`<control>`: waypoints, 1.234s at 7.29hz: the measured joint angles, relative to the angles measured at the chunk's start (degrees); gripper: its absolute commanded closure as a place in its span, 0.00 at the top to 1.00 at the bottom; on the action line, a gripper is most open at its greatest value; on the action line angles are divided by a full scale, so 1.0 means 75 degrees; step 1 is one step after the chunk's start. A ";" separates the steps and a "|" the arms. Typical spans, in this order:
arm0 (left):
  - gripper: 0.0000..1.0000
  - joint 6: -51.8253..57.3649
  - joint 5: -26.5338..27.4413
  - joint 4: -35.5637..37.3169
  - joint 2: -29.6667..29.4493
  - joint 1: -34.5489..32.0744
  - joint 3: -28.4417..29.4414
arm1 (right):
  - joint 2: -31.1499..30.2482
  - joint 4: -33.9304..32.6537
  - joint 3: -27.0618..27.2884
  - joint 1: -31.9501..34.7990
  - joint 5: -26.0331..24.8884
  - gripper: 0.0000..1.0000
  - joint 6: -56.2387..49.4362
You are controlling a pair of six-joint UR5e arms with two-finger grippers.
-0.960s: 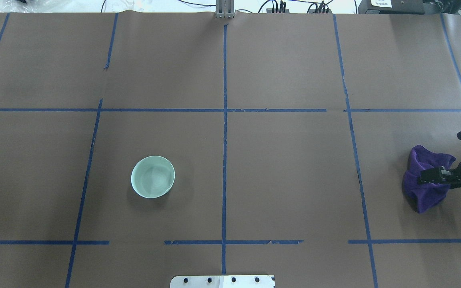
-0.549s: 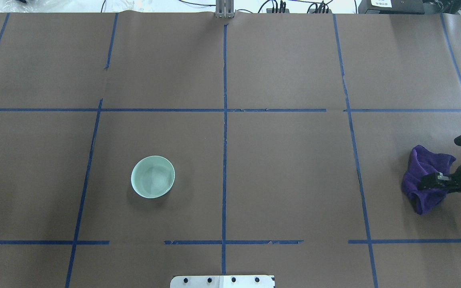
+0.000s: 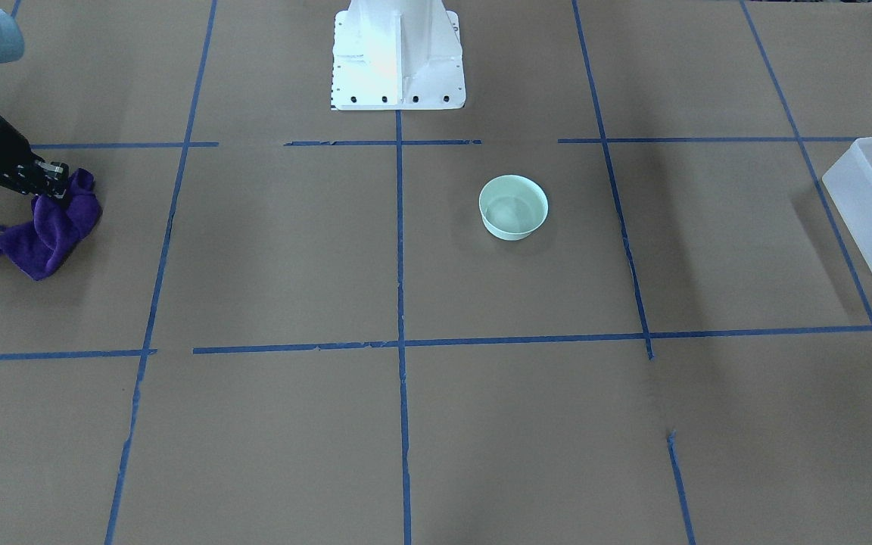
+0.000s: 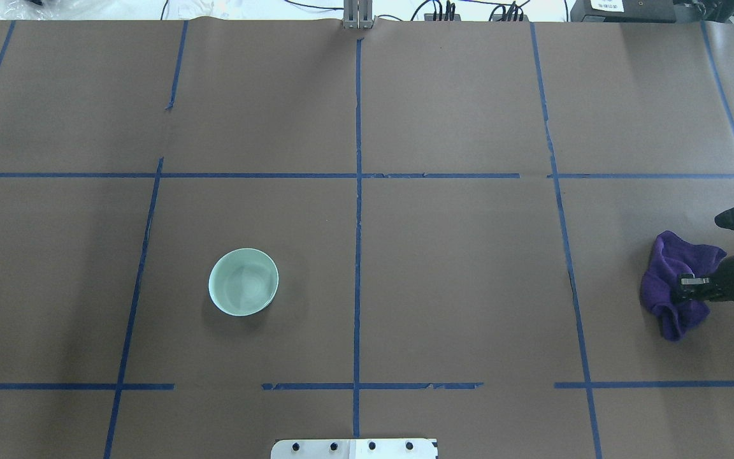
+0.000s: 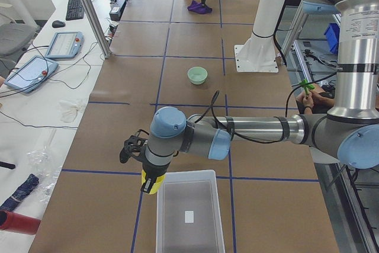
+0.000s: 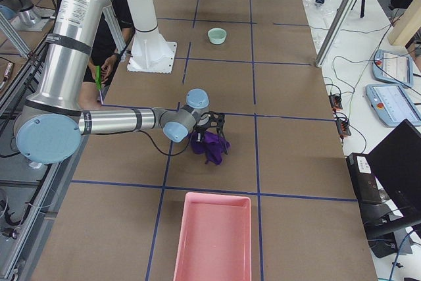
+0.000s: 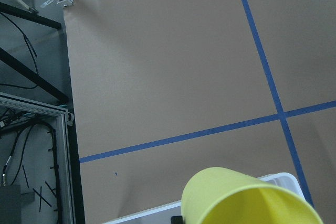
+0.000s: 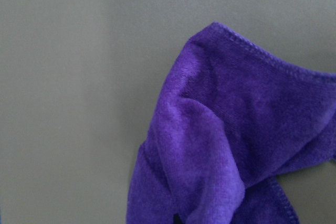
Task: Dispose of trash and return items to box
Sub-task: 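Lower the right gripper onto the purple cloth and grasp it, then lift the purple cloth with the right gripper toward the pink bin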
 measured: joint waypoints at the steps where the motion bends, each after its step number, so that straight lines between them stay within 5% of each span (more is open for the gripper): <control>1: 0.00 0.0097 -0.0002 -0.0065 0.0001 -0.0010 0.0174 | 0.0074 -0.0102 0.0067 0.0242 0.0184 0.00 -0.0004; 6: 0.00 0.0088 -0.0100 -0.0102 0.0602 -0.0038 0.0548 | 0.0631 -0.2559 0.1613 0.1877 0.0717 0.00 -0.0798; 9: 0.00 -0.0024 -0.1093 -0.0180 0.1088 0.0085 0.0884 | 0.0706 -0.3040 0.1836 0.2901 0.0685 0.00 -0.2282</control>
